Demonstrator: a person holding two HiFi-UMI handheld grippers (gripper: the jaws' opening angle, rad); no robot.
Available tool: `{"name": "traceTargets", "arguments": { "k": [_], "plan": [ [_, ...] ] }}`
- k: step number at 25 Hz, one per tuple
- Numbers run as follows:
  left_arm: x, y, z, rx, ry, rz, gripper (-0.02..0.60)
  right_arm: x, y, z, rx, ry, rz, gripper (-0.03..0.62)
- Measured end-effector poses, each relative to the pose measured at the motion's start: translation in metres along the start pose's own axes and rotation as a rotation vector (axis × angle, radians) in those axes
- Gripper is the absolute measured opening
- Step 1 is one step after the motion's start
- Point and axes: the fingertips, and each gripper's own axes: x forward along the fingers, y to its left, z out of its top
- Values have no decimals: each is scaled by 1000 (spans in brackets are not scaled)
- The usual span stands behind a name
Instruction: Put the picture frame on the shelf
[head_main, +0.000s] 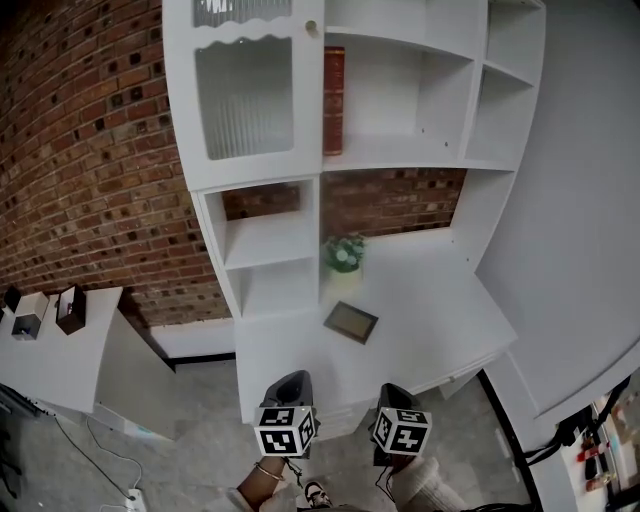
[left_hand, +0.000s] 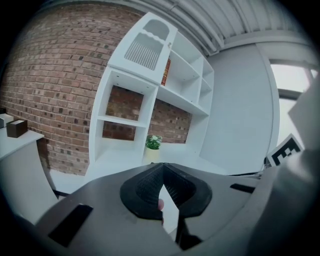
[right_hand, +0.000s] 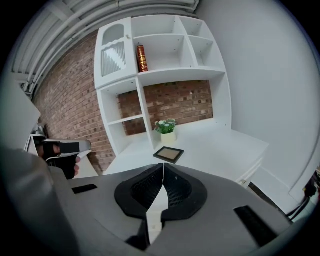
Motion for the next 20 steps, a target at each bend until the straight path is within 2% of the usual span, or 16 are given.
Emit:
{"name": "traceTargets", "arguments": {
  "k": [10, 14, 20],
  "plan": [
    [33, 16, -21, -27, 80, 9, 6, 35, -12, -9, 32, 65, -11, 25],
    [48, 18, -19, -33, 88, 19, 6, 51, -19, -4, 31, 82, -2, 25],
    [79, 31, -8, -65, 80, 104, 6, 103, -16, 24, -17, 99, 92, 25]
  ]
}}
